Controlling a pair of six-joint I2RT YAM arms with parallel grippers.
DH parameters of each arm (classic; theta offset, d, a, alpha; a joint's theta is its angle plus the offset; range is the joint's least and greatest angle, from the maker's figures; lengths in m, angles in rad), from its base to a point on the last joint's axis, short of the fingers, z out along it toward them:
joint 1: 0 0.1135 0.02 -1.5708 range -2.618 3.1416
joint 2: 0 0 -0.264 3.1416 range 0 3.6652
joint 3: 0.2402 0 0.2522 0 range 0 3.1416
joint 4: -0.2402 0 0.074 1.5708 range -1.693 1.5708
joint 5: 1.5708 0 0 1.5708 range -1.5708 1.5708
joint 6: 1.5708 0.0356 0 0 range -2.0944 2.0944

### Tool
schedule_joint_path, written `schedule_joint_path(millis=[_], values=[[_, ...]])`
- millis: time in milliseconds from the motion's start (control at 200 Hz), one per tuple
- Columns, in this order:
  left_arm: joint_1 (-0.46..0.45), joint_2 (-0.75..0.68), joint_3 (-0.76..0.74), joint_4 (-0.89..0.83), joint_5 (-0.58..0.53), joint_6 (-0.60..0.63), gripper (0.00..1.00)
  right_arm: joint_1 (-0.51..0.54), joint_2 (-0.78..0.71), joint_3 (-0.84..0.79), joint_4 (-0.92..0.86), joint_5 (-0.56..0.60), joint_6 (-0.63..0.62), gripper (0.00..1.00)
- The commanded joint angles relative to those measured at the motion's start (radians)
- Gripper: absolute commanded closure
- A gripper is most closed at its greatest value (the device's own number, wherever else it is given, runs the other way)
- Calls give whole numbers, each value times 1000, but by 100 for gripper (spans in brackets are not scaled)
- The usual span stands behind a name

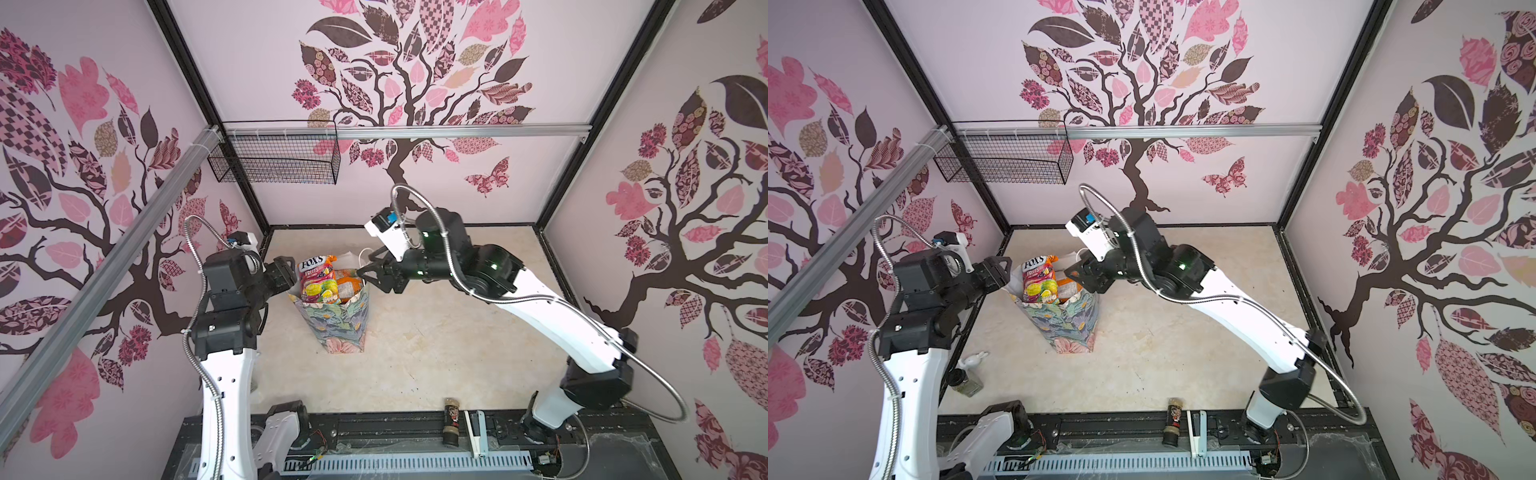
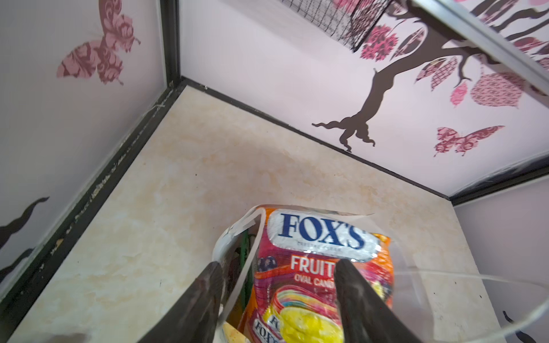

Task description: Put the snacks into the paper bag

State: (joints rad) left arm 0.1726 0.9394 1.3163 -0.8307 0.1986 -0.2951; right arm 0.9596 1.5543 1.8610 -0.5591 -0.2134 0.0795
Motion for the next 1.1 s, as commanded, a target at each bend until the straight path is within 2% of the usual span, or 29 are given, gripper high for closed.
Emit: schedule_joint_path(millis=[0, 115, 200, 315, 465, 600, 765, 865, 1030, 1095], values=[[-4, 41, 67, -115, 47, 37, 36, -4, -52, -145, 141, 66, 61, 42], [-32, 78, 86, -142, 85, 42, 35, -3, -40, -210, 199, 30, 93, 41], [-122, 91, 86, -143, -4, 48, 35, -3, -14, -233, 241, 12, 106, 41], [-251, 128, 101, -161, -140, 59, 35, -3, 40, -219, 246, 63, 94, 43], [-288, 156, 112, -174, -199, 65, 35, -4, 89, -209, 274, 106, 90, 45], [-290, 179, 117, -167, -209, 74, 34, -3, 148, -157, 267, 160, 71, 52], [-291, 198, 107, -136, -261, 90, 30, -4, 188, -118, 267, 182, 55, 74], [-291, 213, 89, -108, -218, 105, 30, -5, 186, -111, 274, 179, 52, 86], [-294, 227, 43, -59, -79, 90, 35, -8, 166, -123, 286, 182, 44, 92], [-306, 225, 22, -48, -66, 82, 37, -11, 156, -135, 294, 177, 46, 95]])
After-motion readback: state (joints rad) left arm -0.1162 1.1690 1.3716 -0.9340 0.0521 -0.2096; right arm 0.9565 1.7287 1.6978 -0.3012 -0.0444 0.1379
